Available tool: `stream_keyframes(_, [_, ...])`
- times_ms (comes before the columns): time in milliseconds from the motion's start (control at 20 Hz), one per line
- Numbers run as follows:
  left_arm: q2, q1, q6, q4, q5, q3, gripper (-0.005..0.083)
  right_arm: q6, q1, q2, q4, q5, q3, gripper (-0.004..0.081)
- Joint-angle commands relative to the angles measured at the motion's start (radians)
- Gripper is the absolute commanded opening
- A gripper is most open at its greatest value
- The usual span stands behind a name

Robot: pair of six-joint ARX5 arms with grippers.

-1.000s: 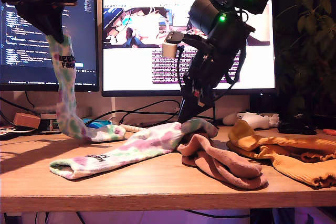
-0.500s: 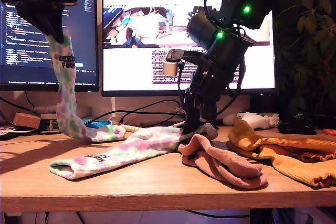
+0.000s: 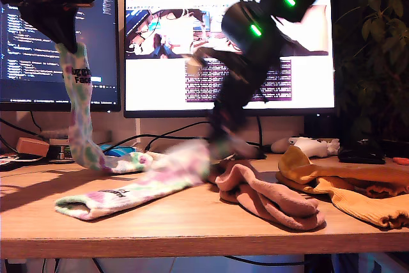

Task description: Pair up the socks based on colour and pattern, by placing them on top of one another

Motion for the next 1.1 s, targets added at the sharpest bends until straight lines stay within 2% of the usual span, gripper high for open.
stream_keyframes(0, [-0.011, 0.002, -0.004, 0.006, 0.003, 0.008, -0.0020, 0.004, 0.016, 0.007, 0.016, -0.004, 0.007, -0.0012])
stream_keyframes(300, [-0.011, 0.002, -0.004, 0.005, 0.005, 0.008, -0.0020, 0.006, 0.032, 0.010, 0.053, -0.004, 0.007, -0.0010])
stream_keyframes(350, [-0.011, 0.002, -0.004, 0.005, 0.006, 0.008, -0.0020, 0.007, 0.032, 0.010, 0.064, -0.003, 0.007, 0.0031])
stream_keyframes(450, [-0.011, 0.002, -0.004, 0.005, 0.014, 0.008, -0.0020, 0.061, 0.032, 0.010, 0.102, 0.002, 0.007, 0.0236])
stream_keyframes(500, [-0.011, 0.002, -0.004, 0.005, 0.017, 0.008, -0.0020, 0.089, 0.032, 0.010, 0.113, 0.003, 0.007, 0.0291])
stream_keyframes(650, [-0.011, 0.002, -0.004, 0.009, 0.020, 0.008, -0.0020, 0.165, 0.038, 0.010, 0.112, 0.003, 0.007, 0.0293])
stream_keyframes(750, [-0.011, 0.002, -0.004, 0.008, 0.020, 0.008, -0.0020, 0.236, 0.052, 0.005, 0.085, 0.005, 0.007, 0.0272])
stream_keyframes(800, [-0.011, 0.002, -0.004, 0.009, 0.020, 0.008, -0.0020, 0.303, 0.061, -0.003, 0.045, -0.018, 0.008, 0.0192])
stream_keyframes(850, [-0.011, 0.002, -0.004, 0.010, 0.020, 0.008, -0.0020, 0.361, 0.072, -0.010, 0.011, -0.055, 0.008, 0.0077])
stream_keyframes(900, [-0.011, 0.002, -0.004, 0.009, 0.020, 0.008, -0.0020, 0.374, 0.090, -0.012, -0.016, -0.095, 0.008, -0.0007])
stream_keyframes(950, [-0.011, 0.002, -0.004, 0.009, 0.020, 0.008, -0.0020, 0.427, 0.105, -0.011, -0.038, -0.128, 0.008, -0.0010])
stream_keyframes(1050, [-0.011, 0.002, -0.004, 0.013, 0.020, 0.008, -0.0020, 0.446, 0.136, -0.002, -0.080, -0.155, 0.007, -0.0010])
